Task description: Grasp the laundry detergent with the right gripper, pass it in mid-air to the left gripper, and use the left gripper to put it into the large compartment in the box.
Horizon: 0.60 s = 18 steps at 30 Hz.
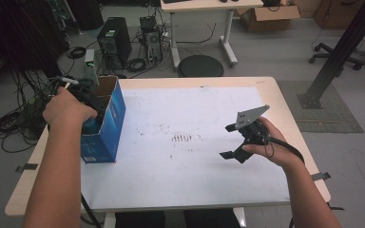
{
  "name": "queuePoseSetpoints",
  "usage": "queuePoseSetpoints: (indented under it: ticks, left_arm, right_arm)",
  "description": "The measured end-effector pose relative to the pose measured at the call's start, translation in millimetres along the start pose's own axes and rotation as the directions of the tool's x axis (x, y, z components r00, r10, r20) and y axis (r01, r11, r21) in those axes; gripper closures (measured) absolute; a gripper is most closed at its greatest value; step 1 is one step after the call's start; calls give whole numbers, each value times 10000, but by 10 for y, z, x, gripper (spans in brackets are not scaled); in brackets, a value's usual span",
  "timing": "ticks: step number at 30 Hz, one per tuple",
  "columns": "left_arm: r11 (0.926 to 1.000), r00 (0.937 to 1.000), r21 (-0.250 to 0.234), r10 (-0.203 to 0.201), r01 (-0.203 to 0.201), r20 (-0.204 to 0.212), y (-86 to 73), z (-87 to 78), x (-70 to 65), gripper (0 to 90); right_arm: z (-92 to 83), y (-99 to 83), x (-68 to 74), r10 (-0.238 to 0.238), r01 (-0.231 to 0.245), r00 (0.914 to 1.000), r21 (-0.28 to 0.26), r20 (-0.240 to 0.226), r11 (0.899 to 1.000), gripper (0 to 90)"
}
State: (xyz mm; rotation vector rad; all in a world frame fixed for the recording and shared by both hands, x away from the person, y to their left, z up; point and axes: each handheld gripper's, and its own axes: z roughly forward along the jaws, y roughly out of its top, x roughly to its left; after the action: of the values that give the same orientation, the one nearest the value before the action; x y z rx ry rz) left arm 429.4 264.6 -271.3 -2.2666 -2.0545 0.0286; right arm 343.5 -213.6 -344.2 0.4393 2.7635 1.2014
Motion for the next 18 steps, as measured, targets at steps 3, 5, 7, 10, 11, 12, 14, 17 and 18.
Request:
queuePoseSetpoints:
  ticks: [3,5,7,10,11,12,14,17,18]
  left_arm:
    - [9999,10000,-125,28,-28,-47,-26,-65,-1,269]
    - [9998,10000,-196,18,-19,-38,-42,-100,0,273]
    - [9997,10000,-237,-7,6,-76,-59,-128,-2,273]
    - [9996,10000,-291,-5,3,-75,-82,-172,-10,268]
    - [9995,10000,-329,-20,17,-70,-91,-188,-15,263]
    - [9995,10000,-304,-25,24,-54,-96,-200,-16,253]
    - [9998,10000,-218,10,-11,-27,-108,-223,-21,230]
    - [9996,10000,-287,-4,5,29,-135,-275,-32,204]
    - [9995,10000,-304,-42,43,46,-141,-285,-36,196]
  right_arm:
    - [0,2,1,2,-2,10000,-36,-4,10000,19]
    - [0,9,4,-15,15,10000,-68,-3,10000,18]
    - [-5,19,6,-58,58,10000,-85,-18,9999,19]
    - [-16,33,13,-83,83,10000,-136,-12,9999,18]
    - [-19,37,15,-91,91,10000,-141,-5,9999,18]
    - [-25,40,18,-90,90,10000,-146,-2,9999,18]
    - [-34,45,21,-136,136,9999,-162,-2,9998,18]
    - [-52,52,32,-133,133,9999,-209,-2,9997,18]
    - [-60,56,36,-153,153,9999,-213,10,9997,18]
